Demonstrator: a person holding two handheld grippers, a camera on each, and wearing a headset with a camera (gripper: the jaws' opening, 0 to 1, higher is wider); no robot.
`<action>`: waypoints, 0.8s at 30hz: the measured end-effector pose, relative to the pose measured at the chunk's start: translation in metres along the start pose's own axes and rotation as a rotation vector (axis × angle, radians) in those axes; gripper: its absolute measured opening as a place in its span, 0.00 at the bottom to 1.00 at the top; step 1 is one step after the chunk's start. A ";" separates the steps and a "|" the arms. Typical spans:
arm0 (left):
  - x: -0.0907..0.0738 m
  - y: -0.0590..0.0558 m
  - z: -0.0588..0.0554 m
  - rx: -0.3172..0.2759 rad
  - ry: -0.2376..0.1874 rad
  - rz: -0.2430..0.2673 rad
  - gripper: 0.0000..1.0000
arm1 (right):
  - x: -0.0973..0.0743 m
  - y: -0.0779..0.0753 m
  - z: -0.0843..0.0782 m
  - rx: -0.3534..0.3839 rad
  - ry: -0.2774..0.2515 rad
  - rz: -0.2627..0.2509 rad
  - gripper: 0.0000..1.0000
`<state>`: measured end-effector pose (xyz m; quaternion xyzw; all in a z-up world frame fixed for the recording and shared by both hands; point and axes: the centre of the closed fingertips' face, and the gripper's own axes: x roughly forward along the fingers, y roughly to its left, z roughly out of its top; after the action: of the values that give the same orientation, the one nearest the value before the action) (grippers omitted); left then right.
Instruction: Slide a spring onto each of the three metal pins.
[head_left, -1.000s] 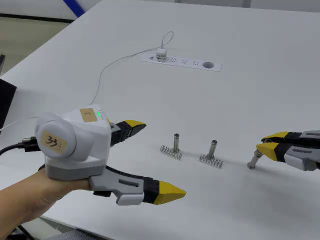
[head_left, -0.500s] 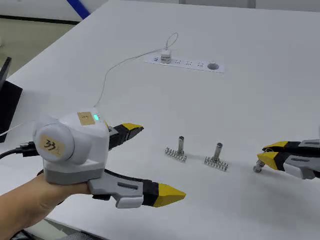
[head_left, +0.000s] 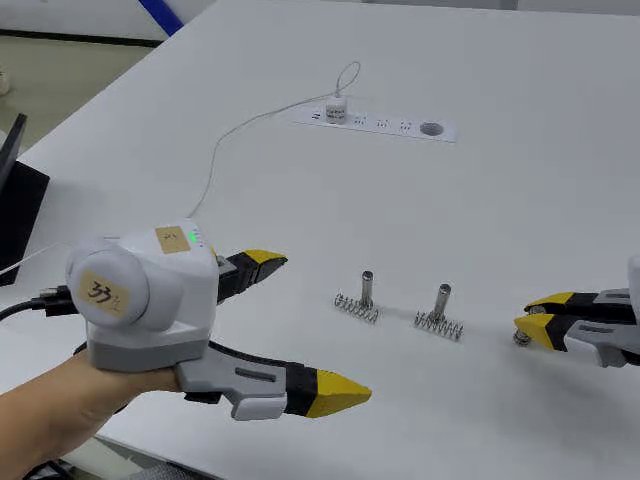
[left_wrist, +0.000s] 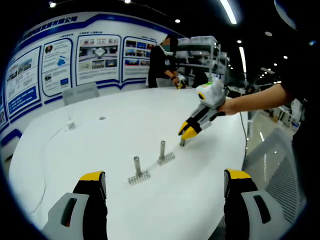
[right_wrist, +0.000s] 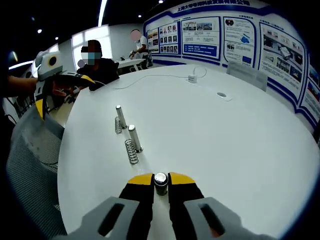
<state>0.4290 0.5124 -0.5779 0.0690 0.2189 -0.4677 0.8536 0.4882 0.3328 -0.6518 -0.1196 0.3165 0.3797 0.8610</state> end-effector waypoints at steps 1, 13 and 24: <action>0.000 0.000 0.000 -0.001 0.000 -0.001 1.00 | 0.000 0.000 0.000 0.000 -0.001 0.001 0.11; -0.002 0.000 0.001 -0.003 -0.004 0.005 1.00 | 0.003 0.004 0.001 -0.015 0.004 0.005 0.12; -0.010 0.000 0.003 0.003 -0.012 0.017 1.00 | -0.008 0.006 0.016 -0.039 -0.019 -0.016 0.18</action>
<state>0.4255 0.5187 -0.5708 0.0694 0.2126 -0.4612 0.8587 0.4864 0.3394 -0.6338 -0.1352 0.2997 0.3801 0.8645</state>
